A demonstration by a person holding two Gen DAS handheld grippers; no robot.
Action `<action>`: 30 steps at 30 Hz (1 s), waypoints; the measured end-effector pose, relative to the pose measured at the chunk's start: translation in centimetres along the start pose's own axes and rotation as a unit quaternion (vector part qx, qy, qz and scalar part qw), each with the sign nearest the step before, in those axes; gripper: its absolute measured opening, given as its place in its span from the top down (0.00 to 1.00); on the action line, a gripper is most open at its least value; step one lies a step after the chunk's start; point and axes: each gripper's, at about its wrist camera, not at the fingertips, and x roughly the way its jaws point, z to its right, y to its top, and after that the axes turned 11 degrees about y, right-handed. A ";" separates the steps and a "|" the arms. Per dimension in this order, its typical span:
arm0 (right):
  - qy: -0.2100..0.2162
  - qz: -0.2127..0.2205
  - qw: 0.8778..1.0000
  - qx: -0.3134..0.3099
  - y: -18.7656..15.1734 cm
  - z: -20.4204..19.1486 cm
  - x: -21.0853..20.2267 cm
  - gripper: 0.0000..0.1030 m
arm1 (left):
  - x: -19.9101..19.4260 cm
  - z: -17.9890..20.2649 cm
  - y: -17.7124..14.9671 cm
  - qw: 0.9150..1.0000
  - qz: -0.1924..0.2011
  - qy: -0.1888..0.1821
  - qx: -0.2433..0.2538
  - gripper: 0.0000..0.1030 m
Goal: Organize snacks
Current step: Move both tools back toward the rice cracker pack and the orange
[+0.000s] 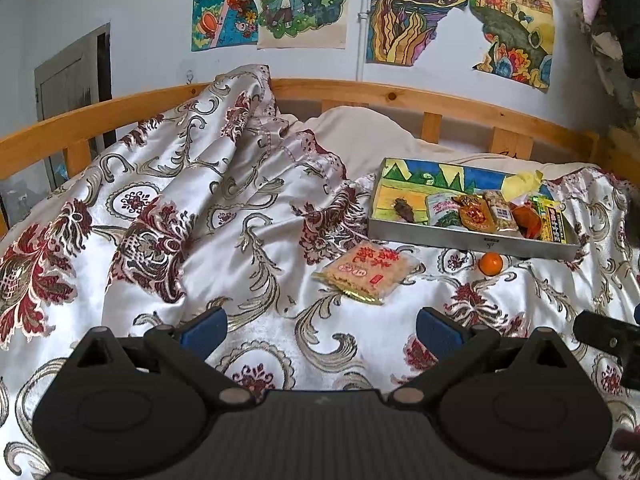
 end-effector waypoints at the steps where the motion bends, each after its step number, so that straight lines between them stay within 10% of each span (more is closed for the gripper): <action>1: 0.001 0.001 1.000 -0.003 0.2 0.0 0.0 0.01 | 0.1 0.1 0.2 1.000 -0.002 0.000 0.000 0.01; 30: 0.028 0.076 0.994 -0.080 5.8 3.7 2.0 0.01 | 2.8 5.4 6.9 0.998 0.043 0.039 0.039 0.01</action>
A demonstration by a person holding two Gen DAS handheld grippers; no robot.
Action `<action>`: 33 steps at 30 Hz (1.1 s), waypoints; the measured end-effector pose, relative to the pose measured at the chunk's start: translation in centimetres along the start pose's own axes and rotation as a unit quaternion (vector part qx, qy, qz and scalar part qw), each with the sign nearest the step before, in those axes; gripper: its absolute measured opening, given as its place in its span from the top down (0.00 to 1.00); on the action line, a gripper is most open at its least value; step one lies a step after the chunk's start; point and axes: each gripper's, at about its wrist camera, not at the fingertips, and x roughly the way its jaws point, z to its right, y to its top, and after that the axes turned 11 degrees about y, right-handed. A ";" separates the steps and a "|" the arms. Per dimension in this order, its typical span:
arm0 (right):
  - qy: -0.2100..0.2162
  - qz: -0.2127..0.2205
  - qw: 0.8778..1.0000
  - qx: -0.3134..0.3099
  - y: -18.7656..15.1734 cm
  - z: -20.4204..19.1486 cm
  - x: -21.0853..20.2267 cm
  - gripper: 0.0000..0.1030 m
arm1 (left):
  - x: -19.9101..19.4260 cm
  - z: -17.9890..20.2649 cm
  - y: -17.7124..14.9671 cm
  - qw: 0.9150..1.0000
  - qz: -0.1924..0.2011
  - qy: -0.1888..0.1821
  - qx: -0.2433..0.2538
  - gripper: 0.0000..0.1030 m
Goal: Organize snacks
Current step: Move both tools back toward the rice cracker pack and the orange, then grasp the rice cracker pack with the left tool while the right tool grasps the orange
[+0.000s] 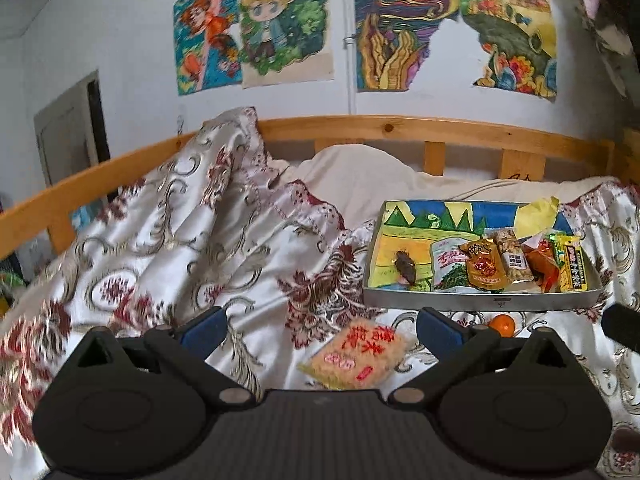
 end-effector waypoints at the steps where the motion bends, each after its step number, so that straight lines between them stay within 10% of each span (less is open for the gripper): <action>1: 0.002 0.002 1.000 -0.005 0.0 0.2 0.4 0.01 | 0.2 0.3 0.2 1.000 0.001 0.000 0.005 0.00; 24: -0.001 -0.052 0.998 0.021 -3.8 4.8 12.2 0.01 | 10.6 4.9 -1.9 0.992 -0.046 -0.051 0.103 0.00; 33: 0.035 -0.085 0.995 0.031 -4.9 5.6 16.5 0.06 | 13.9 6.3 -3.2 0.972 -0.056 -0.102 0.203 0.00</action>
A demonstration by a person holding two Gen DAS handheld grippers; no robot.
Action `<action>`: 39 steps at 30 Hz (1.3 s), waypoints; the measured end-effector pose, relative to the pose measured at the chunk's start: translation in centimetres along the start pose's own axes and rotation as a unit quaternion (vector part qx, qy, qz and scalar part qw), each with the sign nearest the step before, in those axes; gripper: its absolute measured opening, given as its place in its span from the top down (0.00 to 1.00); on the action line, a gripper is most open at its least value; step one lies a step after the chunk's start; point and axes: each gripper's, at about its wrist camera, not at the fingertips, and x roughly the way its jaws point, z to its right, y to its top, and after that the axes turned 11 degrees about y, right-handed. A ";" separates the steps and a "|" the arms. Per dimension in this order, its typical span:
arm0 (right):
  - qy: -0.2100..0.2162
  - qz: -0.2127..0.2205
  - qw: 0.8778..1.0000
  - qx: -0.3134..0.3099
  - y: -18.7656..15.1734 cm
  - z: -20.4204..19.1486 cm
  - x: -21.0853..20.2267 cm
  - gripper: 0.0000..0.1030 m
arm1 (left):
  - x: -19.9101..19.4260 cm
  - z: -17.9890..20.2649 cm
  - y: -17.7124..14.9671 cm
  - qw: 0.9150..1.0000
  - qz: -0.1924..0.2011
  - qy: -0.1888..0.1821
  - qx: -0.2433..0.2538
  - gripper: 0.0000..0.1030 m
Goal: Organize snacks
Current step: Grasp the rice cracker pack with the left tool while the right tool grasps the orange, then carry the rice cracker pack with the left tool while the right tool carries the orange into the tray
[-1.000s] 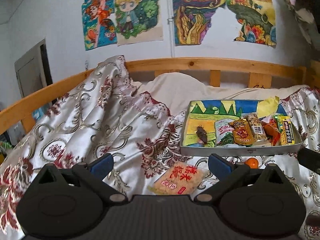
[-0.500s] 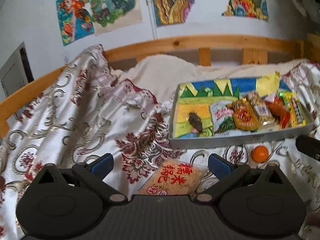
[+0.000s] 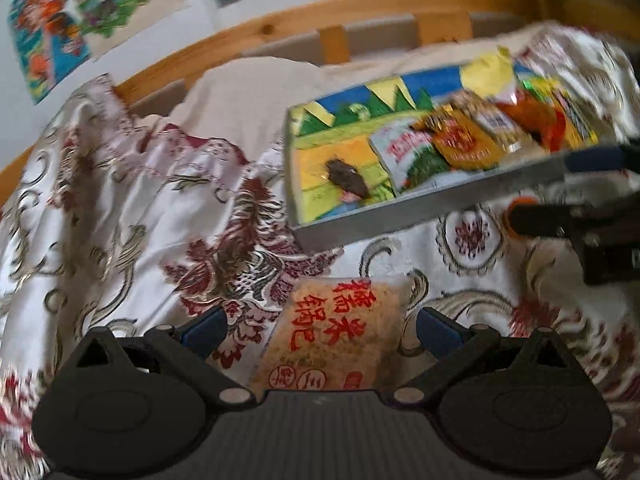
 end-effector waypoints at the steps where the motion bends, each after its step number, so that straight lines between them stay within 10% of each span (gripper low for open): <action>1: 0.002 -0.004 1.000 0.001 0.0 0.1 0.4 0.09 | 0.4 0.0 0.0 1.000 -0.003 -0.004 0.001 0.00; 15: 0.002 -0.040 0.998 0.041 -0.8 1.8 3.1 0.32 | 3.0 -1.6 0.7 0.992 -0.072 -0.089 -0.044 0.12; 26: -0.007 -0.067 0.997 0.036 -0.6 1.0 3.3 0.65 | 2.8 -1.4 1.6 0.990 -0.107 -0.080 -0.046 0.25; 39: 0.025 -0.039 0.998 0.037 -0.1 0.5 1.9 0.66 | 1.6 -1.3 2.8 0.983 -0.137 -0.065 -0.105 0.26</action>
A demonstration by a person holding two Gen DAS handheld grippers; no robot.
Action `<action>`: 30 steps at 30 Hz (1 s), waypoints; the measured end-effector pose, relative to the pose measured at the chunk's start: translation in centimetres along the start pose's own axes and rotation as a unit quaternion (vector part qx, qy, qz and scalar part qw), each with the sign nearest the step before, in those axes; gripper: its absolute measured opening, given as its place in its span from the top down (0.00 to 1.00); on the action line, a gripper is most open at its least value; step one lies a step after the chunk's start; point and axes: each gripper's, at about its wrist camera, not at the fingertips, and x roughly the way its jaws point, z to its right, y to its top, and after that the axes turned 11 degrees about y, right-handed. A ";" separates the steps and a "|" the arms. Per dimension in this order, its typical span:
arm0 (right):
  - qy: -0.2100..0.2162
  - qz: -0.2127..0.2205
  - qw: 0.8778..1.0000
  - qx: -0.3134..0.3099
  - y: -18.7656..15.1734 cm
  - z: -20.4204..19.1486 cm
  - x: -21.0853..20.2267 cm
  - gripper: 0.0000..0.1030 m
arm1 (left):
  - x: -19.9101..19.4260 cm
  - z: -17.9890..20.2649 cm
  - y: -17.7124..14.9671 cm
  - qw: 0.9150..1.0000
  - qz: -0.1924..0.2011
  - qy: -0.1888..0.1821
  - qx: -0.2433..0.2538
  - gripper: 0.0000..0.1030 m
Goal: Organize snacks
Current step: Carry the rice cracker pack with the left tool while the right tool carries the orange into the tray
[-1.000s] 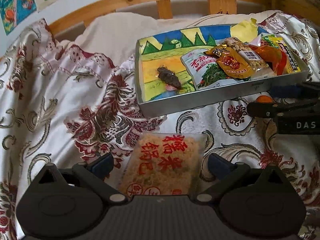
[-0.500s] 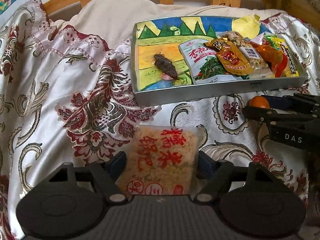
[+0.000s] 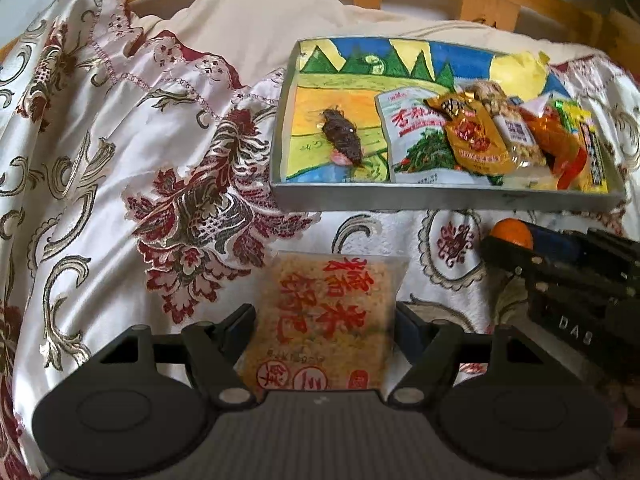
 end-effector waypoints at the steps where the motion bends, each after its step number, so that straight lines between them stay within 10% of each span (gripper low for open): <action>1: 0.001 0.004 1.000 -0.004 0.1 -0.2 -0.2 0.66 | -0.2 0.0 0.1 1.000 0.003 0.002 -0.002 0.26; 15: -0.019 0.094 0.995 -0.025 2.2 0.7 -2.1 0.66 | -1.7 1.2 6.7 0.994 0.094 -0.001 -0.064 0.26; 30: -0.052 0.117 0.992 -0.013 2.7 3.7 -0.3 0.66 | 5.2 5.1 10.7 0.982 0.133 0.025 -0.134 0.26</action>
